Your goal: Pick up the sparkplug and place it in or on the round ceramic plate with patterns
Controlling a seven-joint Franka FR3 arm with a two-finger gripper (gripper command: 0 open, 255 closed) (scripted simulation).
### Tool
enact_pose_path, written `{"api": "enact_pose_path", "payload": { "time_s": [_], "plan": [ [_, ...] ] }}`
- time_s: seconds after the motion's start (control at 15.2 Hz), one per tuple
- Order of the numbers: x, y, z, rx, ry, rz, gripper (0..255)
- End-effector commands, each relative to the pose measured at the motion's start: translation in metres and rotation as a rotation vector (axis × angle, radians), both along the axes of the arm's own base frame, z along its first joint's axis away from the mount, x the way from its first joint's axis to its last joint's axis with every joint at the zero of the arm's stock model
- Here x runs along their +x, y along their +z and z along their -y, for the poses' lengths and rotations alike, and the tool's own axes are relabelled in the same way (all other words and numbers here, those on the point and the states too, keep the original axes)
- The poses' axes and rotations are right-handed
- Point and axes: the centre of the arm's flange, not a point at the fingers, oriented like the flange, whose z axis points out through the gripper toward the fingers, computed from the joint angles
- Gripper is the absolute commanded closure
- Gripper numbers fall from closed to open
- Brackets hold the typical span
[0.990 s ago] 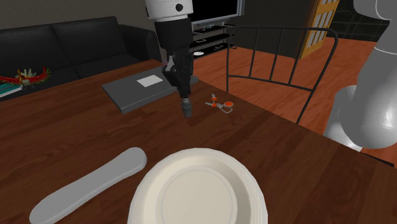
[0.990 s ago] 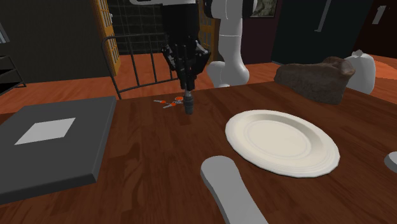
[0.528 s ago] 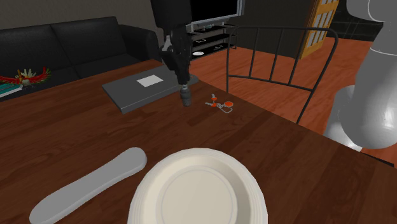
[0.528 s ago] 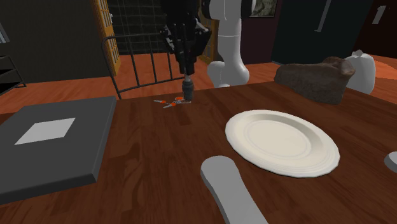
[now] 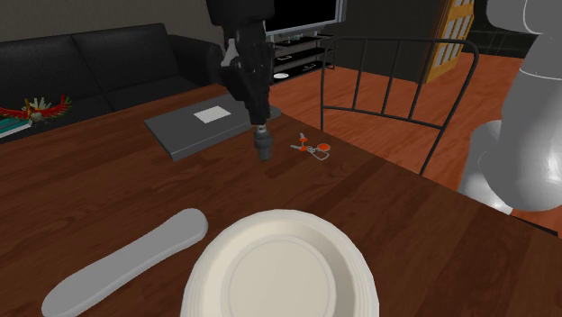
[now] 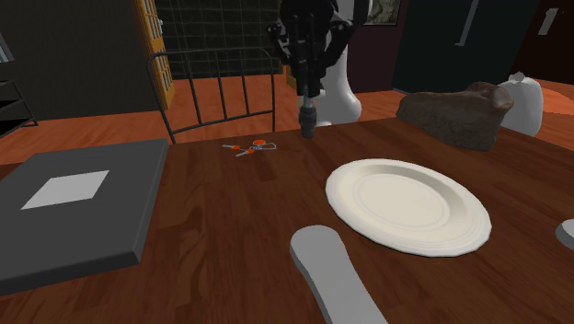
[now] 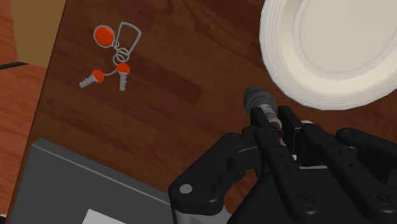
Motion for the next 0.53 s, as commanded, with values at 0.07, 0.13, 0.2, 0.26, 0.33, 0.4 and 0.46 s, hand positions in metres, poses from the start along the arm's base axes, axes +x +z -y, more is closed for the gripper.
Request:
{"api": "enact_pose_path", "payload": {
  "time_s": [0.07,0.13,0.2,0.26,0.33,0.4,0.46],
  "plan": [
    [-0.030,0.008,-0.029,0.000,-0.001,0.000,255],
    [-0.039,0.010,-0.038,0.000,-0.001,0.000,255],
    [-0.049,0.012,-0.047,0.000,-0.001,0.000,255],
    [-0.058,0.014,-0.056,0.000,-0.001,0.000,255],
    [-0.067,0.016,-0.065,0.000,-0.001,0.000,255],
    [-0.077,0.018,-0.074,0.000,-0.001,0.000,255],
    [-0.086,0.021,-0.083,0.000,-0.001,0.000,255]
  ]
}}
